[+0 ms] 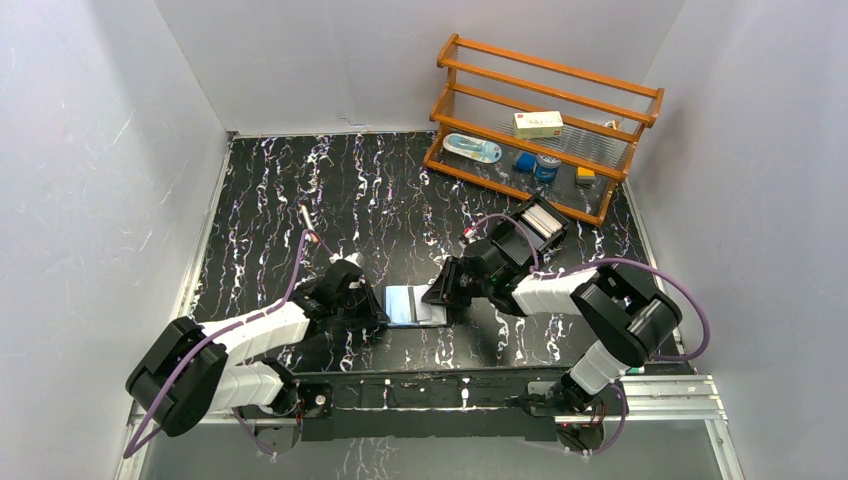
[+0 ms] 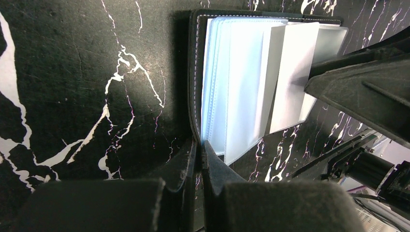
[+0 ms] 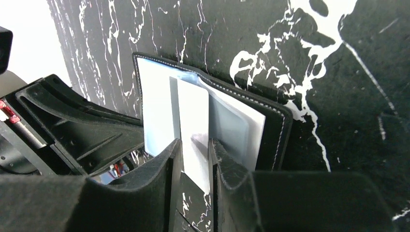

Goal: Put the credit cards into the card holder
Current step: Insert the credit card into the card slot.

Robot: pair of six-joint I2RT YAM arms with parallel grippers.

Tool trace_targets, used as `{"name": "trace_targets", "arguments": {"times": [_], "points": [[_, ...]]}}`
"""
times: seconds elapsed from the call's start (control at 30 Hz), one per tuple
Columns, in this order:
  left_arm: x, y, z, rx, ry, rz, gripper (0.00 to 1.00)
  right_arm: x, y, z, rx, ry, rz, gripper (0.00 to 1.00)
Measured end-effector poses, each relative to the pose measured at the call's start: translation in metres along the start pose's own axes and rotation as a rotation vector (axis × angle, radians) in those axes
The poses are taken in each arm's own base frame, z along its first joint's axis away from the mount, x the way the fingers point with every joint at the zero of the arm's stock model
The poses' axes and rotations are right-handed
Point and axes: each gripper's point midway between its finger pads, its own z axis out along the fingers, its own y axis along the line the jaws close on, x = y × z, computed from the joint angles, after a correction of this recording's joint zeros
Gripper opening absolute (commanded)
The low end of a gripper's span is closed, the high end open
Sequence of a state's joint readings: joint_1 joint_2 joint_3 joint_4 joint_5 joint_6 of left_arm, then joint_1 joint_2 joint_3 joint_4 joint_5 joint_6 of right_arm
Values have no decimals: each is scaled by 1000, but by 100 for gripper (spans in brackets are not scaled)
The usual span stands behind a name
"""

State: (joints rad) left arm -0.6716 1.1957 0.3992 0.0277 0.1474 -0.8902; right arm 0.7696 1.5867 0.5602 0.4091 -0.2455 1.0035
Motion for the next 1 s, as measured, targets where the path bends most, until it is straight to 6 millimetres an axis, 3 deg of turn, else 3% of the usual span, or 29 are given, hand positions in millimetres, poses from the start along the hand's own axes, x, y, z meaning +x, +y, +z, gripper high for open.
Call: {"name": "trace_targets", "arguments": {"times": [0.27,1.0], "points": [[1,-2,0,8,8,-1,0,3,-4,-1,52,24,-45,35],[5,-3,-1,18,27,-8,0,20,17,19,-68,107,-103,35]]}}
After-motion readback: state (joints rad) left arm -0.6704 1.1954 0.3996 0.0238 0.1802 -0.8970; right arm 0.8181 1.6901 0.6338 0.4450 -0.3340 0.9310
